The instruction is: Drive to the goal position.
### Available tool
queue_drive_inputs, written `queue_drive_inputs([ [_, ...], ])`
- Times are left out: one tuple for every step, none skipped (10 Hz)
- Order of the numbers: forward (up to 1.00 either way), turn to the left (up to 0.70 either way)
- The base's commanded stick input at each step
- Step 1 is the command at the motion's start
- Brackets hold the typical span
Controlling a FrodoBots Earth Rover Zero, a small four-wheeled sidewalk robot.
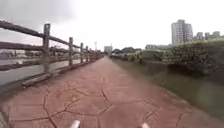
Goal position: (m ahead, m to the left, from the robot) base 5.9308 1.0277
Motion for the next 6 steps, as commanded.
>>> queue_drive_inputs([
  [0.7,0.0],
  [0.7,0.0],
  [0.7,0.04],
  [0.7,0.03],
  [0.7,0.02],
  [0.7,0.02],
])
